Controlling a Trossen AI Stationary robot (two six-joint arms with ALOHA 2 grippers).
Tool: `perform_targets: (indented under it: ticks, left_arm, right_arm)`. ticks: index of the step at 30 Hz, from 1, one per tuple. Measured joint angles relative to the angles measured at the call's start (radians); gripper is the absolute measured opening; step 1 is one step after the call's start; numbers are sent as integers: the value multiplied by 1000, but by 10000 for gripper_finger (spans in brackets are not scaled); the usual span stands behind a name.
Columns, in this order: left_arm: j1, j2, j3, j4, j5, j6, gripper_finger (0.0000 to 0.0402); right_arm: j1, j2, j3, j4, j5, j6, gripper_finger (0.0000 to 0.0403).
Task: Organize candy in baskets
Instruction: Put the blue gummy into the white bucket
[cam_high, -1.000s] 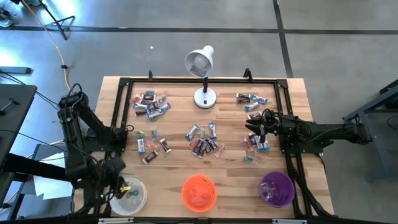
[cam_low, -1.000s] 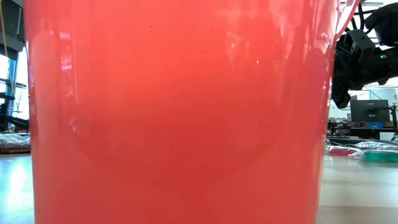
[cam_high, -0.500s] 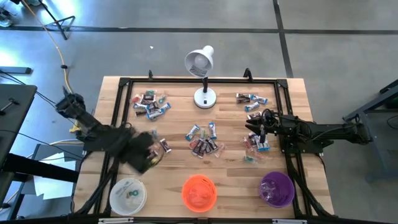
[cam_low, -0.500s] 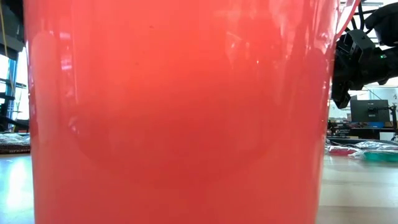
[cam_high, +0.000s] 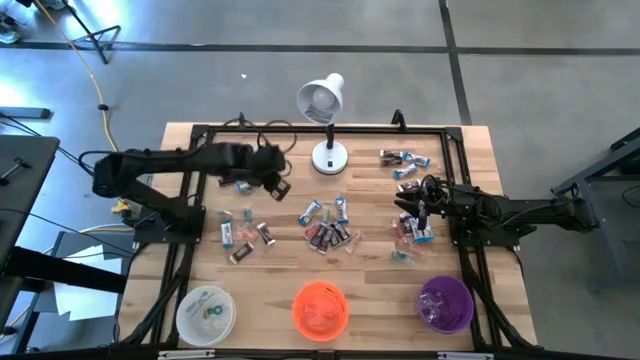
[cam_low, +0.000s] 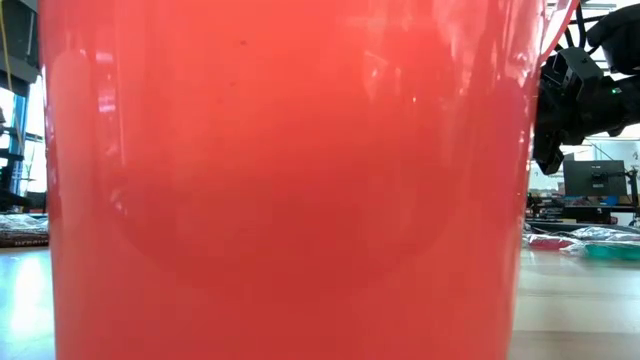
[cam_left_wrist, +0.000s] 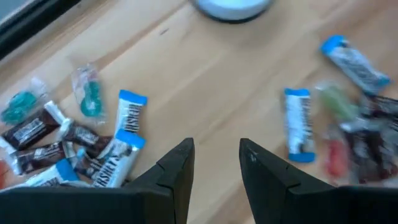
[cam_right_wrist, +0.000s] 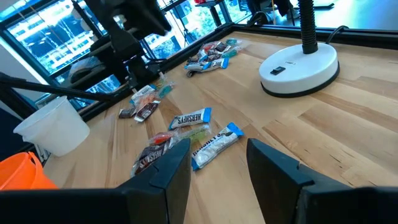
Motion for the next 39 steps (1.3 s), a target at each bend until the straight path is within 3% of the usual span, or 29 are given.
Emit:
perform_targets:
  ticks: [9,19,22,27,39]
  left_arm:
    - [144,143,0,-9,36,0,117]
    - [291,162,-8,-17,-16,27,146]
    - [335,162,-52,-6,13,28,147]
    - [385,162,-144,94,107,27,147]
    - [435,162,-203,251,64,43,147]
  right_arm:
    - [0,0,0,0,0,0,152]
    - [0,0,0,0,0,0,152]
    - [0,0,0,0,0,0,152]
    - [0,0,0,0,0,0,152]
    - [0,0,0,0,0,0,152]
